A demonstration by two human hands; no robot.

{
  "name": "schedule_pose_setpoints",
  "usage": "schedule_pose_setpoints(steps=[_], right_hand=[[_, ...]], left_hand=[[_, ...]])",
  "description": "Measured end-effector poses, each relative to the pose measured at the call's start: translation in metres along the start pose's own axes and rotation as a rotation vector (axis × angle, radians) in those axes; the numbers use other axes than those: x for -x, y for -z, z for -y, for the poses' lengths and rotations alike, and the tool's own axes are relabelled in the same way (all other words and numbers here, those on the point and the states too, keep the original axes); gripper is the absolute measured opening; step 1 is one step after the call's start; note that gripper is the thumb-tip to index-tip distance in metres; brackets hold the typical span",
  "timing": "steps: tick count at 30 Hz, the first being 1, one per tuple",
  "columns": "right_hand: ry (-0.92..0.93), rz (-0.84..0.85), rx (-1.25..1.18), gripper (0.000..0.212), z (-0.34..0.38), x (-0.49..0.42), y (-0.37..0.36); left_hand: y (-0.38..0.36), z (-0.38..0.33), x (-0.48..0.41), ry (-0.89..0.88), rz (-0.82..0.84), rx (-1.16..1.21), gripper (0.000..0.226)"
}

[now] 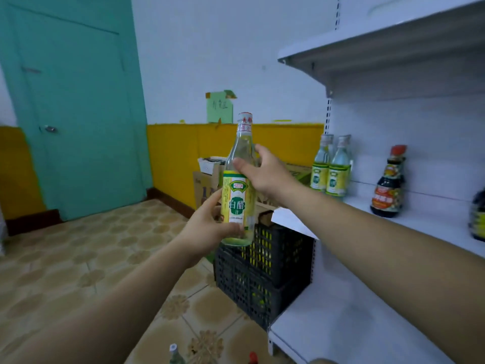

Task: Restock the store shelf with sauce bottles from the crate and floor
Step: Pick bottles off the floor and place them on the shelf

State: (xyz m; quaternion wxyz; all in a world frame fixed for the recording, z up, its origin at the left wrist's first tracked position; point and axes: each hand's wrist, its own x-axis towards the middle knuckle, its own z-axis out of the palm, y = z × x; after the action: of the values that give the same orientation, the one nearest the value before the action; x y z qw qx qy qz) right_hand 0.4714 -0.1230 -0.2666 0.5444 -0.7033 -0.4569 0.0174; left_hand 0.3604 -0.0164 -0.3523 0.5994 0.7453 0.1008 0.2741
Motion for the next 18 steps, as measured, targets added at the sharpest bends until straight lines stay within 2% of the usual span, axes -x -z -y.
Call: schedule_pose_setpoints(steps=[3,6,11,15,18], right_hand=[[-0.043,0.001,0.032,0.064,-0.002,0.006,0.023],[-0.120,0.003,0.008,0.053,-0.007,0.010,0.045],[-0.174,-0.122,-0.009,0.040,-0.024,0.010,0.083],[-0.206,-0.236,0.039,0.044,-0.047,0.004,0.113],[-0.240,-0.319,0.148,0.063,-0.077,-0.003,0.129]], left_hand=[[-0.016,-0.008,-0.014,-0.045,0.027,-0.033,0.085],[-0.030,-0.013,-0.030,-0.073,0.118,-0.069,0.086],[-0.069,-0.016,-0.057,-0.138,0.297,-0.108,0.085],[-0.097,-0.007,-0.096,-0.167,0.435,-0.198,0.083],[-0.110,0.011,-0.127,-0.107,0.516,-0.460,0.090]])
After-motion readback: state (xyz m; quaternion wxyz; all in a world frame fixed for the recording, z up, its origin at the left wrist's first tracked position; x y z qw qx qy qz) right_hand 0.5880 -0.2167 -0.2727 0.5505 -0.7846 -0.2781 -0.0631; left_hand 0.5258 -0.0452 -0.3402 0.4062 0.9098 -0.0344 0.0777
